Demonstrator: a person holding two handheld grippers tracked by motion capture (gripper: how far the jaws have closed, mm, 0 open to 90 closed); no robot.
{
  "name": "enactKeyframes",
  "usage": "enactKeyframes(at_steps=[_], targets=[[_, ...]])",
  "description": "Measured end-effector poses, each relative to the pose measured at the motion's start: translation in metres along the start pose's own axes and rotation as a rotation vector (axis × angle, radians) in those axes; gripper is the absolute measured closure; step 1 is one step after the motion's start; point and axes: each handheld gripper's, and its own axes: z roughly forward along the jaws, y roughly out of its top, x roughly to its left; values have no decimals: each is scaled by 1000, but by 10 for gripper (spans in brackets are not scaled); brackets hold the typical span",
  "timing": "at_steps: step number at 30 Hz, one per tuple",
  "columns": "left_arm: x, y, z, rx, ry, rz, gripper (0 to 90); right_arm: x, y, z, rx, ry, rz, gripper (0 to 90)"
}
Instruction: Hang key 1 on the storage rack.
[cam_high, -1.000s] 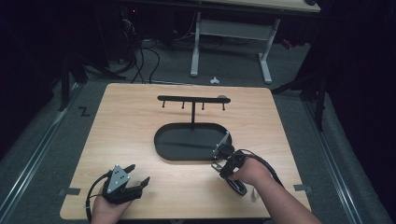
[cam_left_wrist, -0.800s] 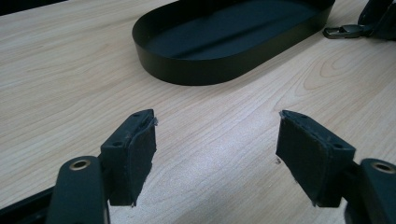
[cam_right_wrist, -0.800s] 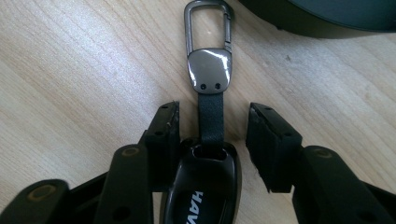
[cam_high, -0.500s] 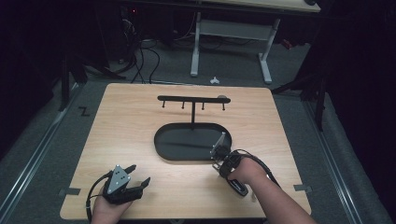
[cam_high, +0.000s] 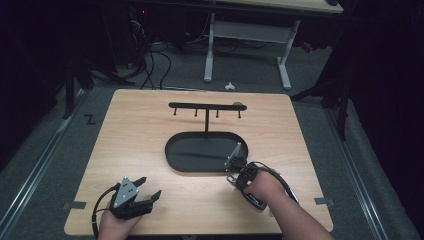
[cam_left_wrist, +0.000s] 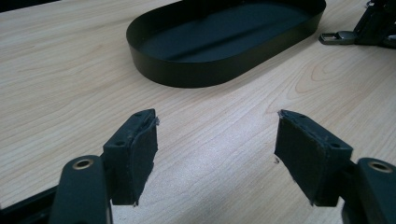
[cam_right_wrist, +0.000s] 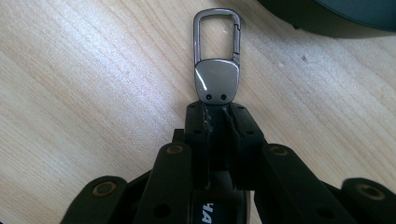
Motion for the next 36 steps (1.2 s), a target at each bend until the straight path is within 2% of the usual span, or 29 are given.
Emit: enactKeyframes(at_steps=[2, 6, 7, 8, 9, 10, 14, 18, 20, 22, 24, 25, 30, 31, 36], targets=[[0, 0, 1, -2, -4, -9, 304, 3, 0, 0, -6, -25, -38, 803], [1, 0, -1, -7, -2, -15, 305, 4, -3, -7, -23, 7, -16, 804], [1, -1, -1, -5, -1, -16, 305, 3, -5, -11, -28, 4, -26, 803], [1, -1, -1, -2, 0, -15, 305, 4, -7, -16, -25, 11, 13, 804], [2, -1, 0, -1, 1, -15, 305, 3, -9, -20, -29, 14, 18, 803], [2, -1, 0, 0, 2, -15, 305, -1, -10, -24, -39, 17, -1, 803], [3, -2, 0, 2, 3, -17, 305, -5, -19, -37, -45, 16, 33, 803], [3, -2, -1, 5, -6, -19, 306, -8, -26, -49, -52, 18, 42, 804], [2, -2, 0, 2, -6, -19, 307, -8, -28, -56, -56, 17, 68, 804], [2, -2, 0, 2, -10, -18, 308, -9, -30, -62, -71, 20, 69, 804], [1, -2, 0, 9, -14, -14, 308, -13, -31, -68, -96, 16, 36, 805], [1, -2, 0, 9, -15, -15, 308, -12, -32, -72, -96, 17, 61, 805], [1, -2, 0, 6, -16, -16, 309, -14, -33, -87, -119, 10, 67, 805], [1, -2, 1, 4, -15, -17, 309, -15, -33, -88, -127, 6, 55, 805], [1, -3, 1, 3, -16, -18, 309, -15, -33, -97, -130, -6, 71, 805]])
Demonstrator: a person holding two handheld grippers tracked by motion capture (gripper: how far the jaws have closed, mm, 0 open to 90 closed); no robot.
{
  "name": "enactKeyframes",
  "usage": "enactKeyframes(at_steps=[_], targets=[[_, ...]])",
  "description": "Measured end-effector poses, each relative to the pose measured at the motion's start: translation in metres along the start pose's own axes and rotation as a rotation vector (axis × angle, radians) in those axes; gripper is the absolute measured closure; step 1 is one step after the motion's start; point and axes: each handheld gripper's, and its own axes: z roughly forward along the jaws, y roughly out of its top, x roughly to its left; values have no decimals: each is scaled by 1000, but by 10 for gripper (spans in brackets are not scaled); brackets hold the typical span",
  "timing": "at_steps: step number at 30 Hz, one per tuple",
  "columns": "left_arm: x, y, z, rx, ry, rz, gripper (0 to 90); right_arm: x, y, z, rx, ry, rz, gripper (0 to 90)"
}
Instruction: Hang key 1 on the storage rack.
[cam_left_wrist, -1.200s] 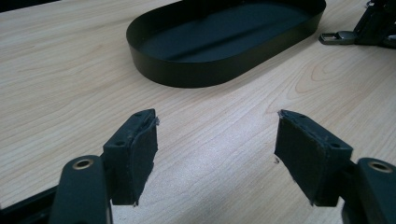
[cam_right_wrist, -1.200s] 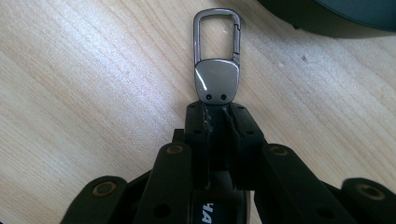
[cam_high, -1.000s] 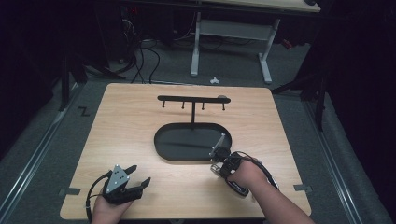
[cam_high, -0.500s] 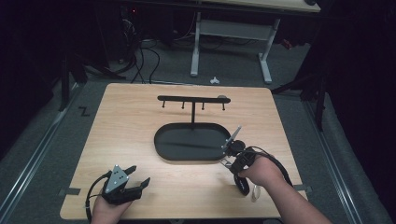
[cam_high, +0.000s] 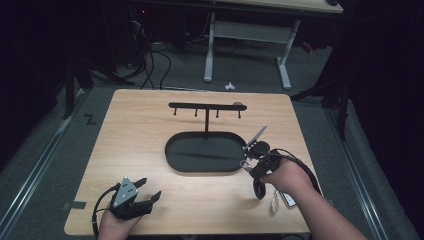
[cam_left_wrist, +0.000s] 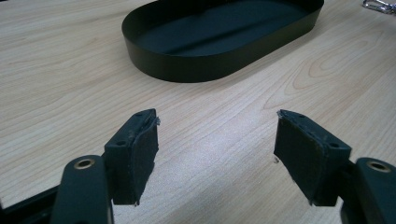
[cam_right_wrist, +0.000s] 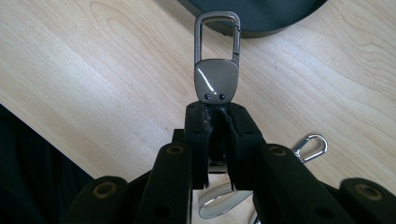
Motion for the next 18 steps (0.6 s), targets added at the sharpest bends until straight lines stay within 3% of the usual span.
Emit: enactKeyframes(at_steps=[4, 7, 10, 18], targets=[[0, 0, -1, 6, -5, 1, 309, 0, 3, -4, -9, -2, -6, 805], [-1, 0, -1, 6, -7, 0, 309, 3, 7, -8, -4, 1, 17, 804], [-1, -1, -1, 5, -9, 0, 309, 3, 14, -12, -20, -2, -10, 804], [-1, -1, -2, 1, -18, 0, 309, 9, 37, -23, -54, 13, 10, 805]])
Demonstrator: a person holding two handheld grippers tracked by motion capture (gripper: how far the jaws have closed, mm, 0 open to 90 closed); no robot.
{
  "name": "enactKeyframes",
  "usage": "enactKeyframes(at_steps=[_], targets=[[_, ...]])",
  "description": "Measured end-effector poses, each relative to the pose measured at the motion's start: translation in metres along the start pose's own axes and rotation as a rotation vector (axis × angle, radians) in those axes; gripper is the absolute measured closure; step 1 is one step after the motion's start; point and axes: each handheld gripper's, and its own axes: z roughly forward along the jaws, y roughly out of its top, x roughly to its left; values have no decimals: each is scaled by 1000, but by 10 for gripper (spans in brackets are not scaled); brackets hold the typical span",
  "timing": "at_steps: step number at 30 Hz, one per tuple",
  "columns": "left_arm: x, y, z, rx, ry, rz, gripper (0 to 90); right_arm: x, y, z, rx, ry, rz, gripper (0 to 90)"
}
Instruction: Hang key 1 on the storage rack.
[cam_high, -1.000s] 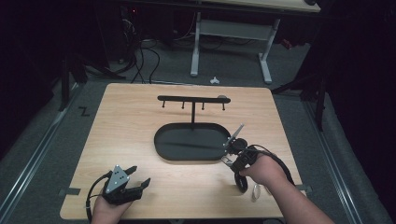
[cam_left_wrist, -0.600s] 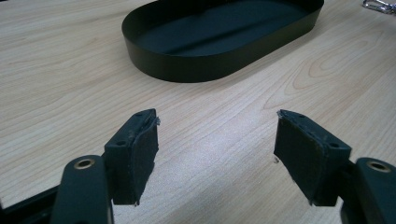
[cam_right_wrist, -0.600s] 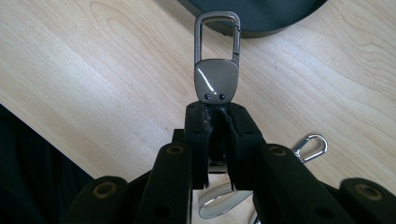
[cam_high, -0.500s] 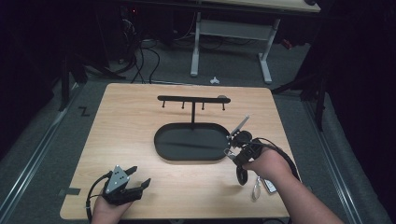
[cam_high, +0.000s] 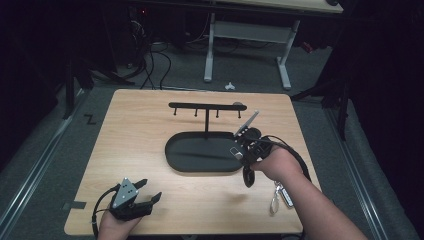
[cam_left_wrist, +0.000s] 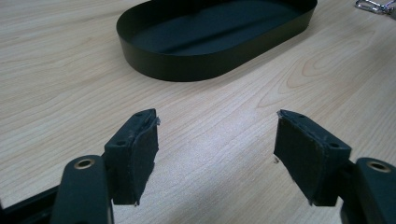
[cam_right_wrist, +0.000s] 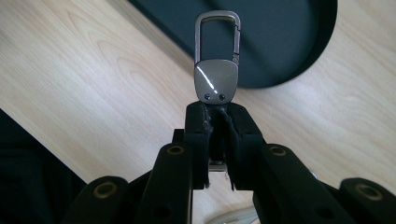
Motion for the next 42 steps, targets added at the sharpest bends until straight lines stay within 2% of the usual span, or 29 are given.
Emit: enactKeyframes(at_steps=[1, 2, 3, 8, 15, 17, 20, 24, 26, 30, 33, 37, 39, 40, 42], targets=[[0, 0, 0, 0, 0, 1, 309, -1, 3, 0, -11, 0, -18, 805], [0, 0, 0, -1, -1, 2, 309, 0, 6, -1, -12, 3, -11, 805], [0, 0, 0, 1, -1, 3, 309, -1, 10, -2, -20, 6, -26, 805], [0, 1, 1, 4, -4, 9, 313, -1, 26, -8, -52, 21, -26, 805], [-1, 1, 1, 8, -4, 10, 314, -3, 45, -12, -62, 5, -43, 805], [0, 1, 1, 6, -5, 10, 314, -3, 50, -14, -67, 3, -26, 805], [0, 1, 0, 8, -5, 10, 315, -5, 56, -17, -80, -3, -37, 805], [0, 1, -1, 8, -7, 8, 316, -5, 63, -22, -91, -5, -20, 805], [0, 1, -1, 9, -5, 11, 317, -7, 67, -23, -100, -10, -33, 805], [0, 1, -1, 10, -6, 14, 317, -7, 73, -25, -100, -10, -16, 805], [0, 1, -1, 11, -8, 14, 317, -9, 78, -27, -113, -16, -32, 805], [0, 0, 0, 11, -8, 17, 317, -12, 83, -30, -130, -23, -24, 805], [0, 0, 0, 12, -9, 18, 318, -12, 85, -31, -127, -24, 1, 805], [0, 0, 0, 13, -9, 18, 318, -14, 87, -30, -138, -29, -14, 805], [0, 0, 0, 13, -9, 17, 318, -16, 89, -30, -139, -26, -6, 805]])
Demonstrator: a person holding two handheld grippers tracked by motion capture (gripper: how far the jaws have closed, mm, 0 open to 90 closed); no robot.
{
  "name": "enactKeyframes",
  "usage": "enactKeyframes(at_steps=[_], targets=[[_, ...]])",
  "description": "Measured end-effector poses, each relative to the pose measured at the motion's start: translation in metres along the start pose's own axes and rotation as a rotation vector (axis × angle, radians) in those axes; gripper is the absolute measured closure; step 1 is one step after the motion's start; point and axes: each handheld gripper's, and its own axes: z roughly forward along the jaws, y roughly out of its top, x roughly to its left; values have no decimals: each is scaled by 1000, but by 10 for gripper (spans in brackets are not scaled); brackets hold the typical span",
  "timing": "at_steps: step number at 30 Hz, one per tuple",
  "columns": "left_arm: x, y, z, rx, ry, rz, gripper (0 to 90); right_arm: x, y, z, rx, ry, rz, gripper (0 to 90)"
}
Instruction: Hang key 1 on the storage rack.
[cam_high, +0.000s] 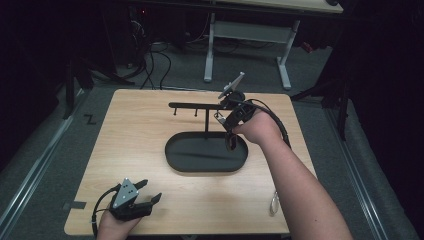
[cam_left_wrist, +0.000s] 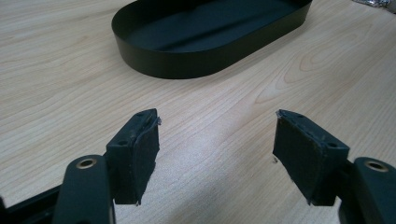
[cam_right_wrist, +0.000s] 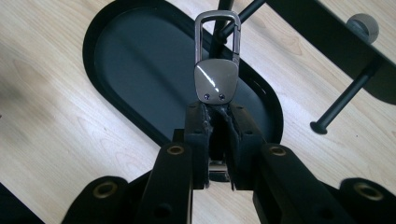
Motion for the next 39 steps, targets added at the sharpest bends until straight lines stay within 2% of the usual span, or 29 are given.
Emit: enactKeyframes(at_steps=[7, 9, 13, 15, 16, 19, 28, 39], targets=[[1, 0, 0, 11, -9, -3, 323, -1, 3, 13, 23, -15, 3, 805], [1, 0, 0, 11, -8, -3, 324, 0, 3, 17, 23, -12, 22, 804], [0, 0, 0, 8, -7, -3, 324, -2, 5, 23, 19, -31, 13, 804], [1, 0, 0, 11, -8, -1, 325, -1, 6, 25, 20, -42, 29, 803], [0, 0, 0, 13, -8, 0, 325, -2, 7, 26, 14, -44, 17, 803], [0, 0, 1, 12, -6, 3, 325, -2, 9, 29, 17, -52, 30, 802], [0, 0, 1, 18, -12, 4, 325, -8, 14, 36, 6, -58, 49, 800], [-1, -1, 2, 26, -17, 8, 324, -7, 18, 46, 2, -70, 74, 787]])
